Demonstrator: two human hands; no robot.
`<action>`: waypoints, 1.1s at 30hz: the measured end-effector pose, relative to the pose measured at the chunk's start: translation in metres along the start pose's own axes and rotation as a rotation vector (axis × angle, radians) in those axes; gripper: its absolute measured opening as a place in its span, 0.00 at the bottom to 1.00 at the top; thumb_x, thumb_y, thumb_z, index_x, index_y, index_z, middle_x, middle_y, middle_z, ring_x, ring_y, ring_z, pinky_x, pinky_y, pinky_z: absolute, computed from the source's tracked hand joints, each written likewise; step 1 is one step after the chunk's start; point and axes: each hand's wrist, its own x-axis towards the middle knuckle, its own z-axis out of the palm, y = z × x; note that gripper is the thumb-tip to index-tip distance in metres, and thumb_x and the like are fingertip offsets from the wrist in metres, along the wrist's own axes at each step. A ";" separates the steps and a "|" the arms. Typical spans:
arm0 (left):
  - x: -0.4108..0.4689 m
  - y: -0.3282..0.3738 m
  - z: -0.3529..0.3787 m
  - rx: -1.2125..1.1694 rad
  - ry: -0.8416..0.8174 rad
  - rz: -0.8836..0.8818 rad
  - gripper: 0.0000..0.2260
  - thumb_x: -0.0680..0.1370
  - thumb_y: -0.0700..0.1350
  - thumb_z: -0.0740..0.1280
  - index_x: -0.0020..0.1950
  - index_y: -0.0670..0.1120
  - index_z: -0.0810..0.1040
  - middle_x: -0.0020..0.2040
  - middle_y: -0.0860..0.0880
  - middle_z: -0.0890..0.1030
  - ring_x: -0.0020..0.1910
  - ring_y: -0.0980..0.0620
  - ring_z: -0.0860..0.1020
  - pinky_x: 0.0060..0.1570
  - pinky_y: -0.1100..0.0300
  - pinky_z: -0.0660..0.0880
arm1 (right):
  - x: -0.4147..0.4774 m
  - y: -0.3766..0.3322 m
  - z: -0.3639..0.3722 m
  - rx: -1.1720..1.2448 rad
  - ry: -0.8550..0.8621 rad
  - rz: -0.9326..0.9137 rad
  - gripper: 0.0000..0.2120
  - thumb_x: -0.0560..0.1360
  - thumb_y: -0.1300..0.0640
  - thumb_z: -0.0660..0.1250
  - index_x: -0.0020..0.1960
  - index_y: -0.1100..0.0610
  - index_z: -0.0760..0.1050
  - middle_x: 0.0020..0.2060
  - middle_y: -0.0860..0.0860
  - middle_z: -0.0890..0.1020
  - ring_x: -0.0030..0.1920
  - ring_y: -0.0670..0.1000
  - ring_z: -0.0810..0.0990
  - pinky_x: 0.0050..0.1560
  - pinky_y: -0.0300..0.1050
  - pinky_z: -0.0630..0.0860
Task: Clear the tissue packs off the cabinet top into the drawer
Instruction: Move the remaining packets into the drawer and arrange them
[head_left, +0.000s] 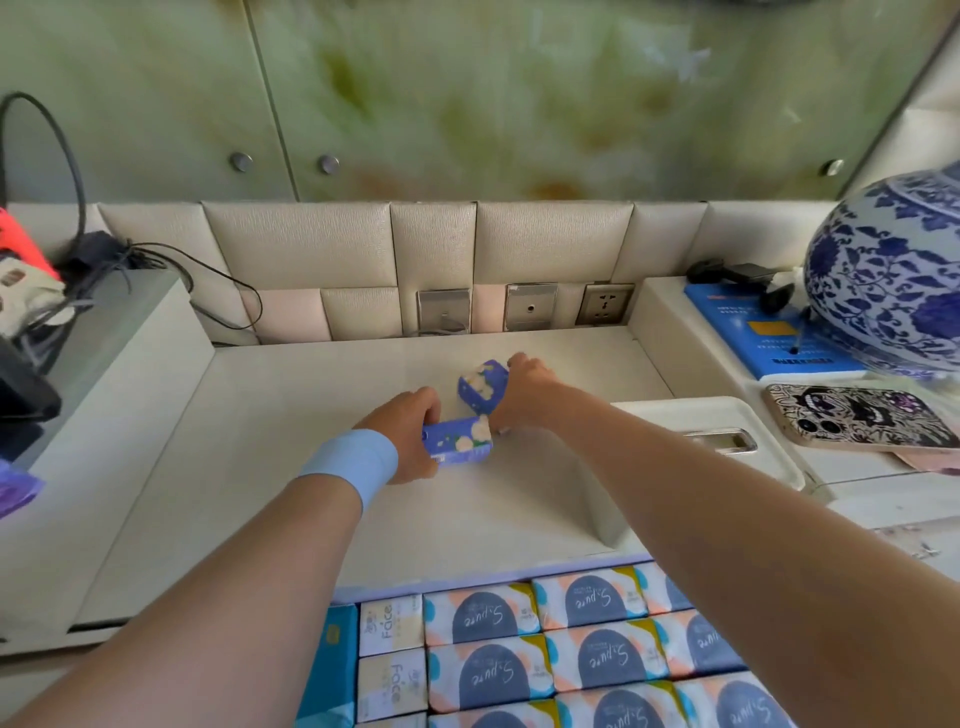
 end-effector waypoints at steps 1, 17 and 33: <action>-0.005 -0.001 0.000 0.033 -0.038 -0.006 0.15 0.69 0.41 0.70 0.46 0.51 0.65 0.43 0.53 0.72 0.36 0.50 0.70 0.33 0.59 0.67 | -0.005 -0.002 0.006 0.006 -0.031 -0.014 0.37 0.65 0.49 0.76 0.68 0.56 0.65 0.61 0.56 0.73 0.60 0.59 0.74 0.58 0.50 0.76; -0.124 -0.006 0.034 0.025 -0.012 -0.025 0.28 0.62 0.51 0.75 0.55 0.61 0.63 0.54 0.52 0.70 0.51 0.48 0.74 0.52 0.53 0.76 | -0.141 0.013 0.025 0.122 -0.034 -0.147 0.44 0.69 0.54 0.75 0.77 0.51 0.53 0.67 0.55 0.69 0.65 0.59 0.71 0.62 0.50 0.72; -0.231 0.057 0.055 -0.470 -0.041 -0.161 0.28 0.70 0.56 0.74 0.61 0.49 0.63 0.50 0.51 0.76 0.46 0.48 0.77 0.44 0.57 0.73 | -0.294 0.082 -0.003 0.805 -0.192 -0.028 0.36 0.69 0.77 0.63 0.68 0.48 0.61 0.46 0.64 0.79 0.35 0.57 0.82 0.26 0.43 0.69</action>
